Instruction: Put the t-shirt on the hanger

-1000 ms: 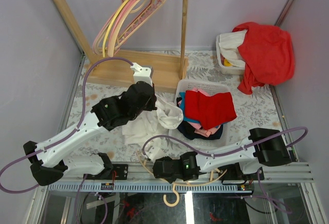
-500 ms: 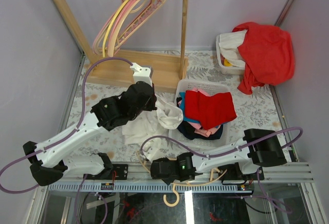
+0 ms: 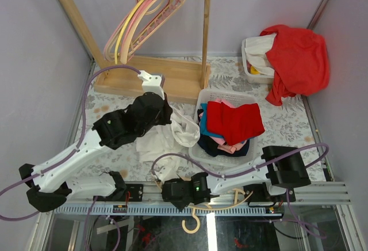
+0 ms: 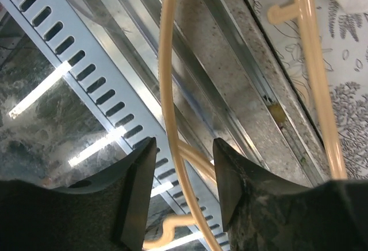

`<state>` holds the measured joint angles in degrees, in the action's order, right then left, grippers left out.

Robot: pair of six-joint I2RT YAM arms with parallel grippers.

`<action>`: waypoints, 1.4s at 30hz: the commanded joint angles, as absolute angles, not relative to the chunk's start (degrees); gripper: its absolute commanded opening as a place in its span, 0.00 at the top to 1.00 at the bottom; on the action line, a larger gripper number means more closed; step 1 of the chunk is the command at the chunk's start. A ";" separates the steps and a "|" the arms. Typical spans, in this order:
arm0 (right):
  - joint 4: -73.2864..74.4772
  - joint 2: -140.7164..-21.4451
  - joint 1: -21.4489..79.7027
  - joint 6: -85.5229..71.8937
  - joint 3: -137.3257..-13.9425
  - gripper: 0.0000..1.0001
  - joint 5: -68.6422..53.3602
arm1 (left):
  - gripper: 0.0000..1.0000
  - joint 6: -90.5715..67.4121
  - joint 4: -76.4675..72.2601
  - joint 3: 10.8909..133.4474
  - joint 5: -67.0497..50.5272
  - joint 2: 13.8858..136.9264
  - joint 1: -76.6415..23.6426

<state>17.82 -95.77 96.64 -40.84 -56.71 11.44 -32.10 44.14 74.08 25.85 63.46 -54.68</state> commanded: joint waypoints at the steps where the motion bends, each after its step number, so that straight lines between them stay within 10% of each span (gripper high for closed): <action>1: 19.64 -99.20 136.20 -40.67 -60.44 0.47 12.30 | 1.00 -32.95 44.53 74.52 25.16 61.62 -54.45; 9: 28.49 -104.91 136.01 -37.99 -68.42 0.51 16.43 | 1.00 -32.79 44.73 75.58 24.72 62.13 -54.47; 15: 27.90 -103.31 135.32 -36.78 -68.04 1.00 16.85 | 1.00 -32.18 44.82 76.37 24.89 62.24 -54.48; 31: 11.83 -48.79 135.22 -34.63 -48.03 1.00 18.41 | 1.00 -31.65 49.74 80.61 28.45 62.49 -54.48; 42: 15.09 -31.82 135.23 -36.29 -50.98 1.00 25.45 | 1.00 -30.80 49.49 80.60 29.26 62.72 -54.49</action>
